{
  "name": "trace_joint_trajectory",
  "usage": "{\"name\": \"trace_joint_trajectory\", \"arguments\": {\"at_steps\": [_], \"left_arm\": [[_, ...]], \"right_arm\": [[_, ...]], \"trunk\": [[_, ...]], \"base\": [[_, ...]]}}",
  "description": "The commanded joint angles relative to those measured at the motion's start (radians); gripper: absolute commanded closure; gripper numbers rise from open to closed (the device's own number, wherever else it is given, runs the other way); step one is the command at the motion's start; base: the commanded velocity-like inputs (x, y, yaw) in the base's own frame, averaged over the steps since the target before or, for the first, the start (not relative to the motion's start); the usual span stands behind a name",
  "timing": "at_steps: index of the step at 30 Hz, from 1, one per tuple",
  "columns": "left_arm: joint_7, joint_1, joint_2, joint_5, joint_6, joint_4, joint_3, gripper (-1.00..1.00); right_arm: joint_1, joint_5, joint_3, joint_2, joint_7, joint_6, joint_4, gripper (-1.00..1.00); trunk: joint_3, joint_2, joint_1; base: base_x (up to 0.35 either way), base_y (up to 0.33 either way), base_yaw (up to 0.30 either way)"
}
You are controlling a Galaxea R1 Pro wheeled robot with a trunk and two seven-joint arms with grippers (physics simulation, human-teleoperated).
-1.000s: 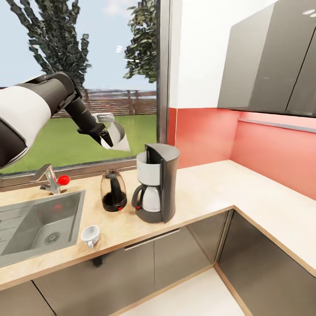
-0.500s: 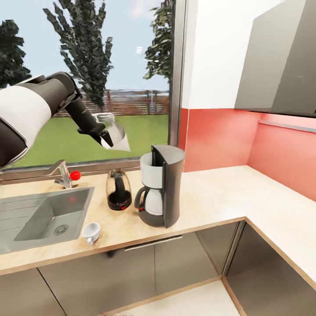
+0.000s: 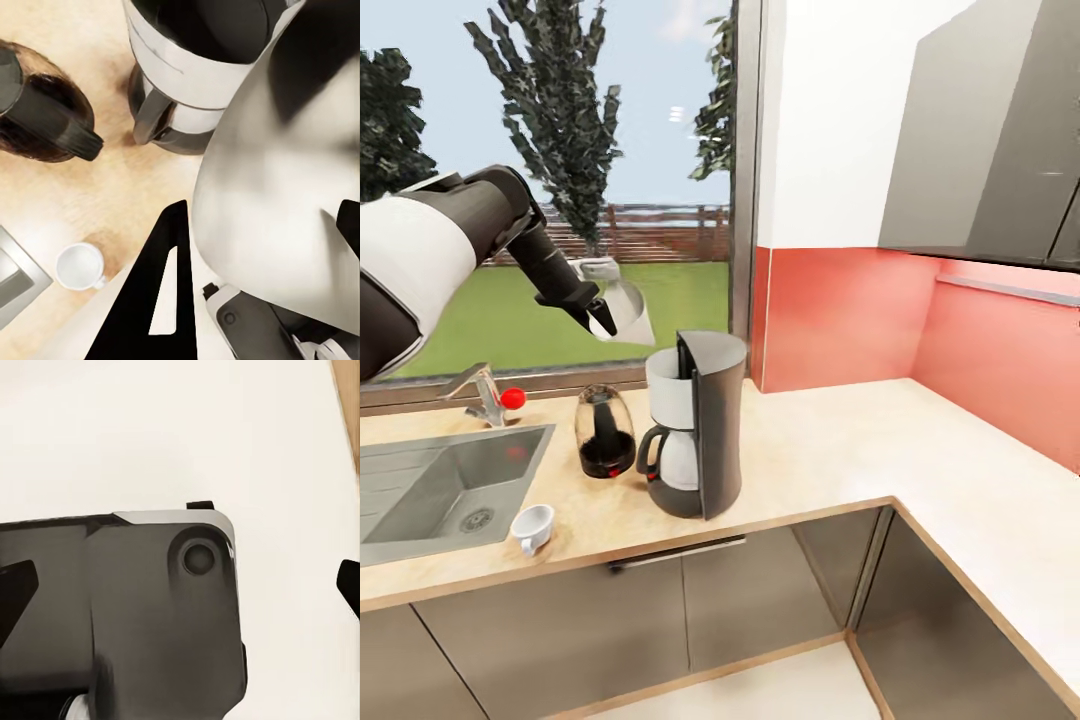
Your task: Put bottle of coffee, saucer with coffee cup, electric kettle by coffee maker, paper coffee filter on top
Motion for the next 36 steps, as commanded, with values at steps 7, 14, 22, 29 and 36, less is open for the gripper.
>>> {"name": "trace_joint_trajectory", "arguments": {"at_steps": [7,14,22,29,36], "left_arm": [[-0.005,0.026,0.000,0.008,0.009,0.001,-0.009,1.00],[-0.005,0.047,-0.002,0.007,0.009,0.000,-0.009,1.00],[-0.005,0.048,-0.002,0.007,0.009,0.000,-0.008,1.00],[-0.005,0.048,-0.014,0.006,0.009,0.000,-0.012,1.00],[-0.005,0.048,-0.015,0.005,0.009,0.000,-0.014,1.00]], "right_arm": [[-0.001,0.001,-0.007,0.001,0.001,-0.003,0.002,-1.00],[-0.001,0.001,-0.006,0.001,0.001,-0.004,0.001,-1.00],[-0.001,0.001,-0.006,0.001,0.001,-0.004,0.001,-1.00],[-0.001,0.002,-0.006,0.001,0.002,-0.004,0.002,-1.00],[-0.001,0.002,-0.006,0.001,0.002,-0.004,0.002,-1.00]], "trunk": [[-0.002,-0.002,0.001],[-0.002,-0.002,0.001],[-0.002,-0.002,0.001],[-0.002,-0.002,0.001],[-0.002,-0.002,0.001]], "base": [[0.000,-0.042,0.124],[0.000,-0.003,0.070],[0.000,0.000,0.005],[0.083,0.000,0.000],[0.203,0.000,0.000]]}}
